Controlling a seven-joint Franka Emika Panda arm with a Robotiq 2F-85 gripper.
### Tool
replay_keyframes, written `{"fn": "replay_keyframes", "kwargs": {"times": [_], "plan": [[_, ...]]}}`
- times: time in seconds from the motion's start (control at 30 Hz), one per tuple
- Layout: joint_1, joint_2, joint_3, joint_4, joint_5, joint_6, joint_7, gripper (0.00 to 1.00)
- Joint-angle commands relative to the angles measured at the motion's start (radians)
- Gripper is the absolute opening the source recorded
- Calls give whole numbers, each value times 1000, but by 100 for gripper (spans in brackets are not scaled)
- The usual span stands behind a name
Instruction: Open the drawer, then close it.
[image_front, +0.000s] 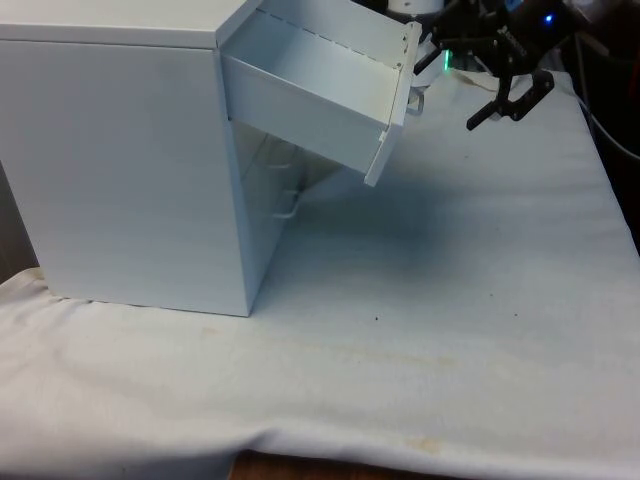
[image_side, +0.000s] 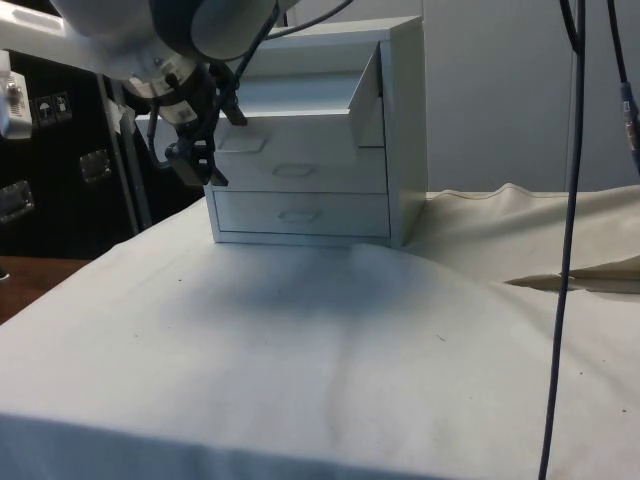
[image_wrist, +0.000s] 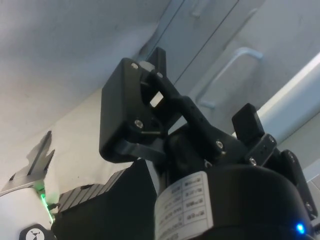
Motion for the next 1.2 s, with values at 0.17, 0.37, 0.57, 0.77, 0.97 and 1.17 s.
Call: {"fn": "replay_keyframes", "kwargs": {"times": [0.17,0.37,0.57,0.77,0.97,1.17], "plan": [[5,2,3,4,1,-6,4,100],[6,7,14,9,6,-5,16,100],[3,11,16,4,16,9,17,100],[5,12,14,6,12,4,18,100],[6,13,13,7,9,1,19,100],[6,14,13,7,8,-1,19,100]]}}
